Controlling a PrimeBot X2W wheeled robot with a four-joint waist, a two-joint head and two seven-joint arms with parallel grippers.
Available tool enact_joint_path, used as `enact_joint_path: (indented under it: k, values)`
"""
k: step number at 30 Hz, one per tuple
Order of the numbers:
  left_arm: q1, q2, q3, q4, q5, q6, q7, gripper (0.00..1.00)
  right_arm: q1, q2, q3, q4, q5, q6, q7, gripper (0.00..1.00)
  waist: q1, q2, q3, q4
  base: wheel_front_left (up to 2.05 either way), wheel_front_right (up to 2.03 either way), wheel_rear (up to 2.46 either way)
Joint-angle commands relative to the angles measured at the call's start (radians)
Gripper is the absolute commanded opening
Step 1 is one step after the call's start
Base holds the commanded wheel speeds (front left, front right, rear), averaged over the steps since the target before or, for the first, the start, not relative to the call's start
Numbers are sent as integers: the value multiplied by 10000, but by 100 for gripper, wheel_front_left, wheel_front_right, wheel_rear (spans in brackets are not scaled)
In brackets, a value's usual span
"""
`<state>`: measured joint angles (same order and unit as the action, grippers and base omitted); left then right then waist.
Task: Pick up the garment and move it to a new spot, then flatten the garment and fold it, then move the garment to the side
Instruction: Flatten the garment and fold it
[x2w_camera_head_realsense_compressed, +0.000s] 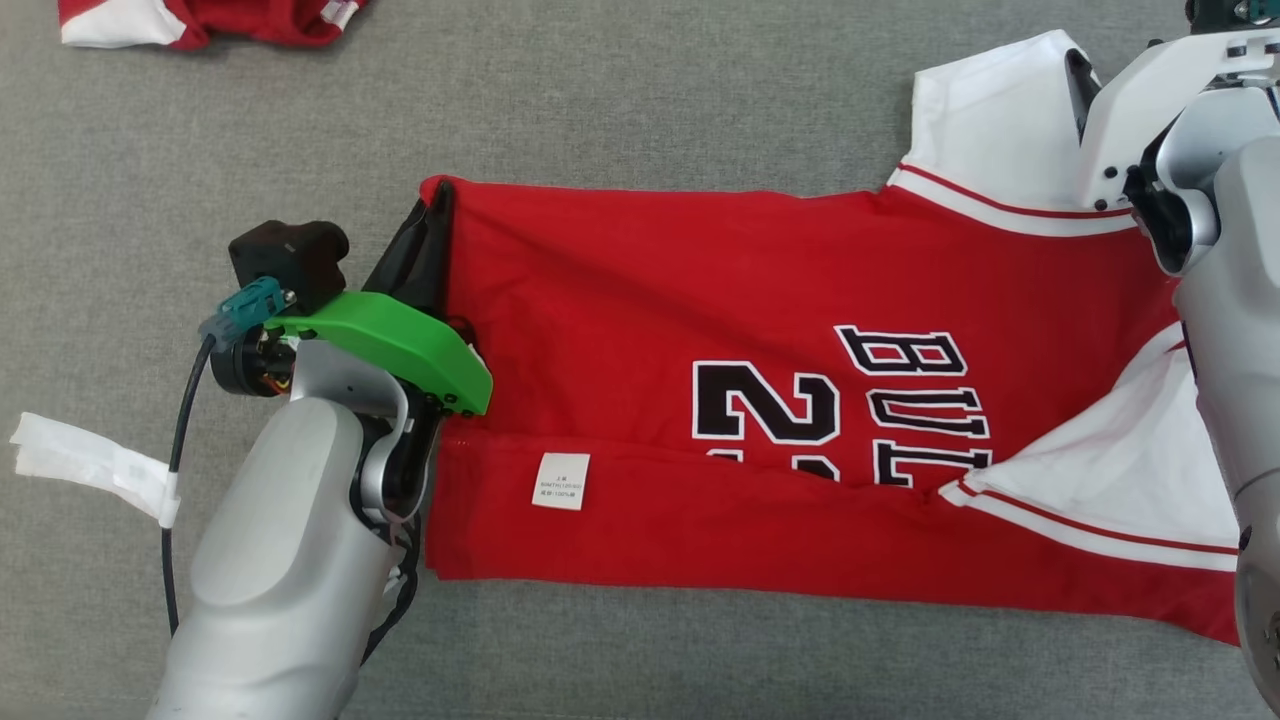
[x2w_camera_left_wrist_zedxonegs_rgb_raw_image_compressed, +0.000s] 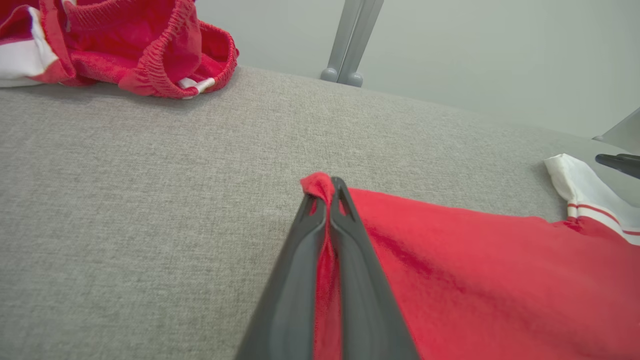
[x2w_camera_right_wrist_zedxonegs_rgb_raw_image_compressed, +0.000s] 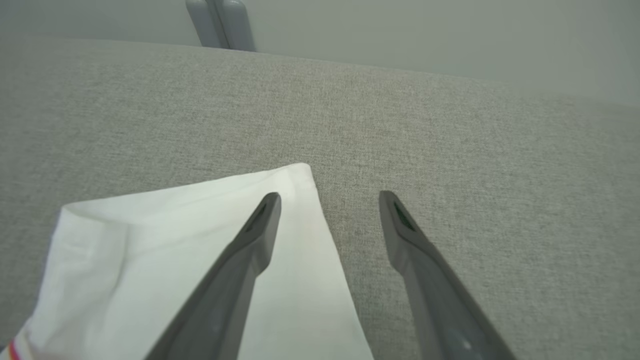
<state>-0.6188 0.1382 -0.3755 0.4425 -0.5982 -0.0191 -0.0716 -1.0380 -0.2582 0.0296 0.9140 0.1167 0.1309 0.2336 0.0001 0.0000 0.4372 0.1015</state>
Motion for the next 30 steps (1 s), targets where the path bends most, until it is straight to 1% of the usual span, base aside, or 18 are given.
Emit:
enact_joint_path:
  k: [1, 4, 11, 12, 13, 14, 15, 16, 17, 23, 26, 30]
  values:
    - [-237, -38, -6, 61, 108, -47, -87, 0, -283, -65, -85, 272, -144, -4, 45, 100, -1, 0, 282, 259, 0, 0, 0]
    - [-347, -102, -44, 221, 71, -87, -179, 0, -647, -8, -35, 818, -355, -4, 184, 100, -1, 0, 344, 315, 0, 0, 0]
    - [-511, -171, -104, 522, -15, -184, -324, 0, -1222, 10, 351, 1667, -499, -4, 502, 100, -1, 0, 389, 362, 0, 0, 0]
    - [-527, -175, -120, 564, -22, -204, -339, 0, -1276, -3, 395, 1755, -512, -4, 551, 86, -1, 0, 387, 369, 0, 0, 0]
    - [-547, -178, -134, 600, -30, -217, -359, 0, -1334, -14, 458, 1853, -516, -4, 582, 76, -1, 0, 385, 374, 0, 0, 0]
    - [-568, -176, -138, 634, -40, -229, -364, 0, -1374, -12, 512, 1958, -521, -5, 622, 32, -1, 0, 386, 370, 0, 0, 0]
    - [-586, -172, -139, 660, -40, -234, -380, 0, -1414, -3, 539, 2028, -513, -5, 631, 22, -1, 0, 388, 362, 0, 0, 0]
    - [-606, -161, -139, 690, -42, -239, -397, 0, -1461, 13, 570, 2098, -492, -5, 585, 3, -1, 0, 385, 347, 0, 0, 0]
    - [-616, -147, -136, 714, -50, -243, -405, 0, -1490, 28, 588, 2154, -474, -5, 538, 0, -1, 0, 378, 332, 0, 0, 0]
    - [-591, -64, -99, 858, -104, -173, -487, 0, -1533, 85, 661, 2255, -356, -5, -254, 0, -1, 0, 191, 134, 0, 0, 0]
    - [-486, -12, -58, 893, -141, -157, -545, 0, -1288, 193, 1021, 2096, -119, -5, -909, 0, -1, 0, -14, -42, 0, 0, 0]
    - [-180, 133, 0, 925, -206, -98, -583, 0, -788, 12, 1818, 1567, 655, -5, -1621, 0, -1, 0, -391, -383, 0, 0, 0]
